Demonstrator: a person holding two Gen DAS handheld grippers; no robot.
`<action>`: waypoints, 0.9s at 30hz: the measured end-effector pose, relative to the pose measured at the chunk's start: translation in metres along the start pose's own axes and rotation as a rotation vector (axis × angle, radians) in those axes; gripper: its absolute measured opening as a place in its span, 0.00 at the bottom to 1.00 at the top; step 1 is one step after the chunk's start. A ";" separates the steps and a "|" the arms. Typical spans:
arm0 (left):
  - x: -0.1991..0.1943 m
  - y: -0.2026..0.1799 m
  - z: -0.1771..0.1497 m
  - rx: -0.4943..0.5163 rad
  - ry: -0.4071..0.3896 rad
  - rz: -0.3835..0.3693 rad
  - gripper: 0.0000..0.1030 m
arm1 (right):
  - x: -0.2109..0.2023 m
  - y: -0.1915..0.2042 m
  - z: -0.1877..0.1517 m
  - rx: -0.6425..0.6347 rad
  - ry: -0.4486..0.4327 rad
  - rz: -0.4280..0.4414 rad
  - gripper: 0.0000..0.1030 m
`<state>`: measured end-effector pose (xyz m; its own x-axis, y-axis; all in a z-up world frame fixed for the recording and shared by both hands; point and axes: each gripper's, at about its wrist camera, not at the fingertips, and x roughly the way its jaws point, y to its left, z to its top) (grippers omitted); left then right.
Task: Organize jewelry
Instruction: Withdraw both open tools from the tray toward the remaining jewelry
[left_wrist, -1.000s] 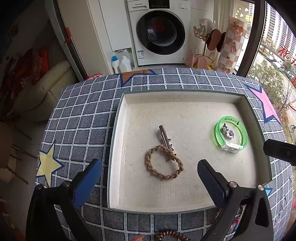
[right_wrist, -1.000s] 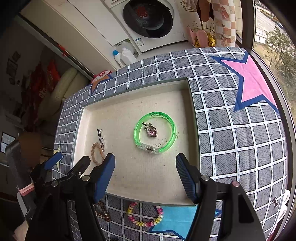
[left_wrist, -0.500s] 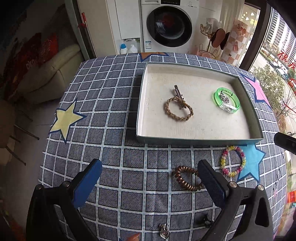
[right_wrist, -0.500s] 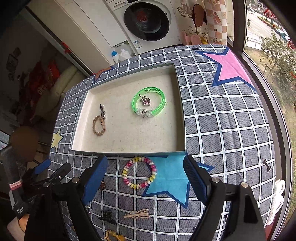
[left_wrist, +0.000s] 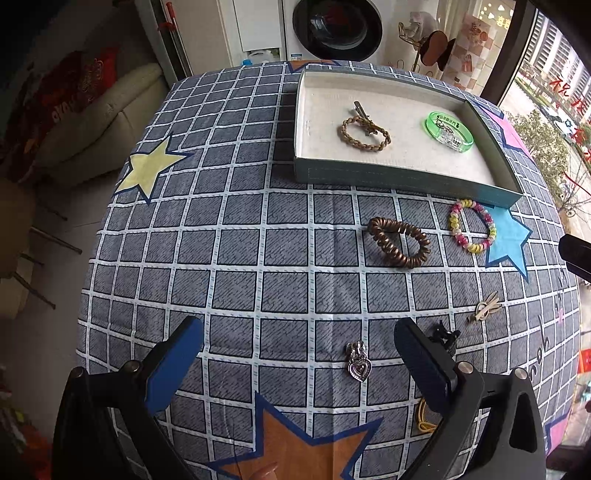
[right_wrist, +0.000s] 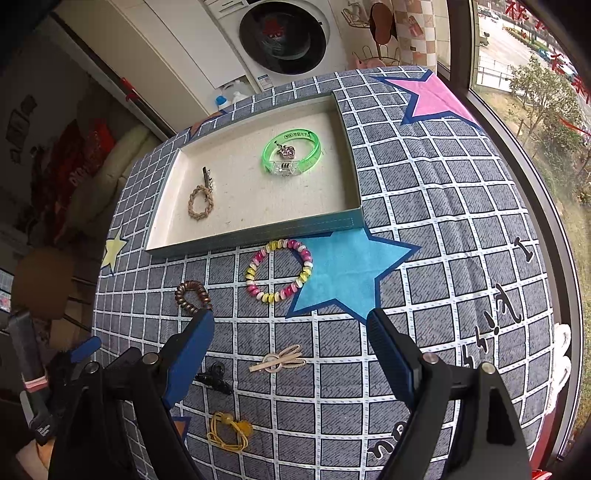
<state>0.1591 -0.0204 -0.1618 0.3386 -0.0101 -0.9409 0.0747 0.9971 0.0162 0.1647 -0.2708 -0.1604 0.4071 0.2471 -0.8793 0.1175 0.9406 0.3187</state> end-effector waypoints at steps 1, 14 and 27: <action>0.001 0.000 -0.004 0.000 0.009 -0.002 1.00 | -0.001 0.000 -0.004 0.000 0.004 -0.002 0.84; 0.021 -0.005 -0.030 0.012 0.088 -0.034 1.00 | 0.013 0.010 -0.058 -0.035 0.144 -0.043 0.84; 0.038 -0.013 -0.028 0.054 0.089 -0.055 1.00 | 0.037 0.034 -0.102 -0.128 0.268 -0.068 0.84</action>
<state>0.1446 -0.0314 -0.2070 0.2481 -0.0560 -0.9671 0.1423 0.9896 -0.0208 0.0912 -0.2053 -0.2184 0.1466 0.2189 -0.9647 0.0145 0.9746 0.2234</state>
